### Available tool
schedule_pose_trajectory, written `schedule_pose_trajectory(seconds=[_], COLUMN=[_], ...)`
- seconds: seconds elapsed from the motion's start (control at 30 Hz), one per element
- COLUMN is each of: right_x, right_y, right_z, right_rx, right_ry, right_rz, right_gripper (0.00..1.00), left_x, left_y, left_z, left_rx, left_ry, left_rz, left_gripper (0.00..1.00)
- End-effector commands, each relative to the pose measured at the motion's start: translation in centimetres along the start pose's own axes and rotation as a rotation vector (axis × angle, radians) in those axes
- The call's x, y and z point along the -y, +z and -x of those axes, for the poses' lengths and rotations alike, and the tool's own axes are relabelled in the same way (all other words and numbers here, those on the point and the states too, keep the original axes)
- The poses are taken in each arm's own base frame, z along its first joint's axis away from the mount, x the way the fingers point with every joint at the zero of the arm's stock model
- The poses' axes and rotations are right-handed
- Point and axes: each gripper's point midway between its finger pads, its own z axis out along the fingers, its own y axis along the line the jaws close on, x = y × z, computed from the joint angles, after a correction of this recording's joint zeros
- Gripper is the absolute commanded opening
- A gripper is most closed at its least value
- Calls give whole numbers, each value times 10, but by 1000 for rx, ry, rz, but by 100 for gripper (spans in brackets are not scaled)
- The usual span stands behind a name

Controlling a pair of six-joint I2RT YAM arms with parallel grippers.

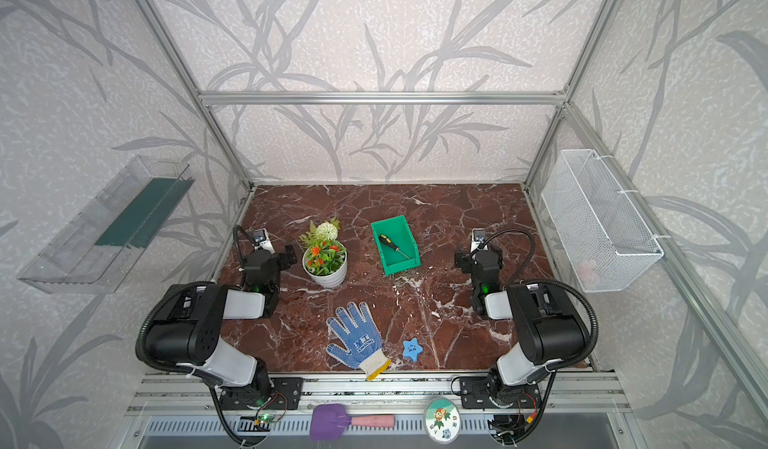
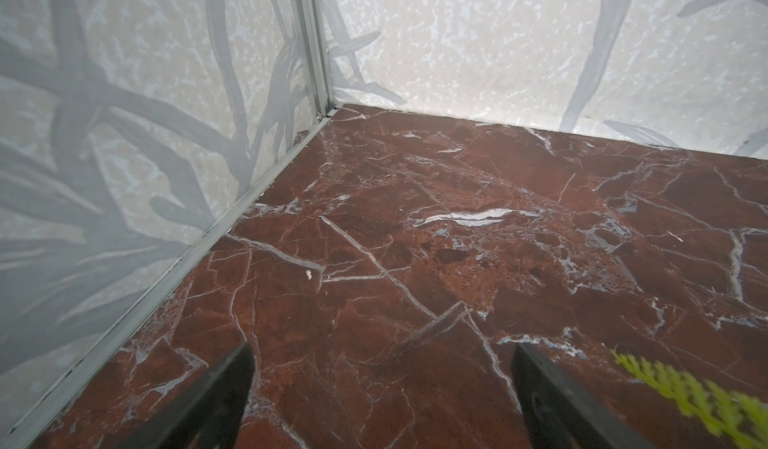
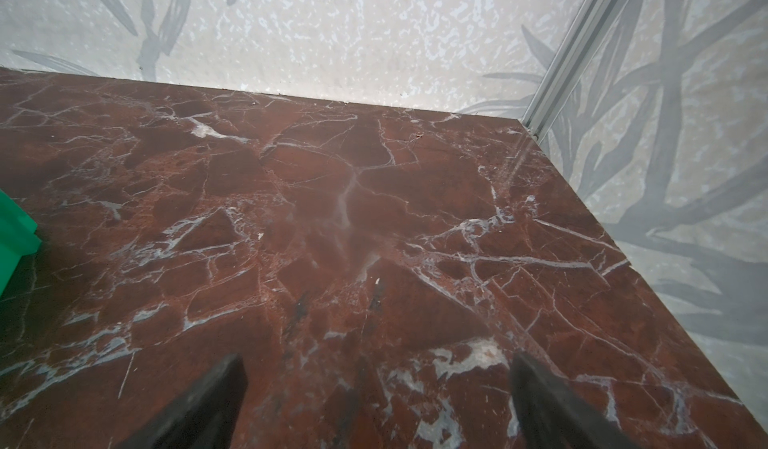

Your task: Put the screwdriver in the bin

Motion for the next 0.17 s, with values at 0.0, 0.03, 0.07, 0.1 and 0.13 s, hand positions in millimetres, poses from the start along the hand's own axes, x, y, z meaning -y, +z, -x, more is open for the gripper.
schedule_pose_trajectory(seconds=[0.0,0.03,0.07,0.1,0.13], right_x=[0,0,0,0,0], right_y=[2,2,1,1,1], right_z=[0,0,0,1,1], right_rx=[-1,-1,2,5,5], right_ry=[12,12,12,10,10], right_rz=[4,4,5,5,5], right_gripper=[99,99,99,99,99], left_x=[-1,0,-1,-1,0], left_y=[-1,-1,-1,-1,-1], left_z=[-3,-3,-3,-2,-3], left_rx=[-5,-5,-6,-5,-6], left_ry=[11,11,11,11,11], left_rz=[5,5,5,5,5], left_gripper=[99,99,99,99,99])
